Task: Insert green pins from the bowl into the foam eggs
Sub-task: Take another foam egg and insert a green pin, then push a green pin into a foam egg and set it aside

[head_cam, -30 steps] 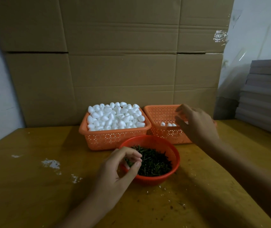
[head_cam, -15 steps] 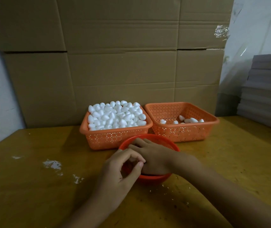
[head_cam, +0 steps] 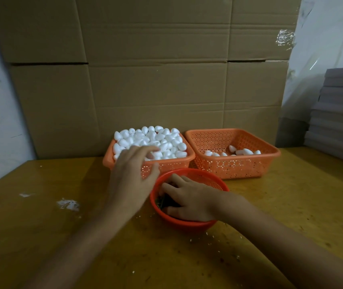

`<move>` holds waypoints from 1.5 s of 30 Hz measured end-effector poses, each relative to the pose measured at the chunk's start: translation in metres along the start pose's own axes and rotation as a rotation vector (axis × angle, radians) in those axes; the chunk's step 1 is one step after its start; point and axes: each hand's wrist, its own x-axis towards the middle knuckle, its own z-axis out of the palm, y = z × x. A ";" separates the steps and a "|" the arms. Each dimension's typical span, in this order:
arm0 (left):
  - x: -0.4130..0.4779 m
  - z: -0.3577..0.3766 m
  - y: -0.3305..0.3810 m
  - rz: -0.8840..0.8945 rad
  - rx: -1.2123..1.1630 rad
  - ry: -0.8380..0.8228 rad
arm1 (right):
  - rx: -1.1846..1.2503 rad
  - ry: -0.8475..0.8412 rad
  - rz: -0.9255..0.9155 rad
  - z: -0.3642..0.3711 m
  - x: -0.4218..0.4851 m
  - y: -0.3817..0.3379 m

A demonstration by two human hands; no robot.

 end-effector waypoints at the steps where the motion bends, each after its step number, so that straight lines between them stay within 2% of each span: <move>1: 0.014 -0.002 -0.007 -0.009 0.073 -0.003 | 0.002 -0.002 -0.001 0.000 0.000 0.000; 2: 0.027 -0.004 -0.014 -0.024 0.144 -0.039 | 0.004 -0.006 -0.001 0.000 0.000 0.000; 4: 0.051 -0.006 -0.029 -0.093 0.267 -0.215 | 0.006 -0.012 0.001 0.000 -0.001 0.000; 6: 0.065 -0.006 -0.042 -0.202 0.365 -0.517 | 0.005 -0.014 0.001 0.000 -0.001 0.001; 8: 0.071 -0.004 -0.050 -0.326 0.367 -0.784 | 0.009 -0.015 0.001 0.000 -0.002 0.000; 10: 0.074 -0.002 -0.052 -0.391 0.317 -0.832 | 0.005 -0.016 0.006 0.000 -0.002 0.000; 18: 0.076 0.001 -0.059 -0.431 0.242 -0.530 | -0.003 -0.003 0.003 0.002 -0.002 0.001; 27: 0.076 0.007 -0.067 -0.510 0.034 -0.184 | 0.003 0.000 -0.002 0.004 0.000 0.003; 33: 0.068 0.006 -0.069 -0.585 -0.292 0.059 | 0.005 0.011 -0.010 0.003 -0.001 0.002; 36: 0.061 0.005 -0.066 -0.576 -0.368 0.162 | 0.000 0.086 -0.032 0.001 -0.003 0.001; 42: 0.031 -0.012 -0.044 -0.601 -0.690 0.279 | -0.020 0.229 -0.060 -0.011 -0.012 0.000; 45: 0.008 -0.020 -0.031 -0.609 -0.787 0.269 | 0.026 0.320 -0.048 -0.016 -0.021 0.003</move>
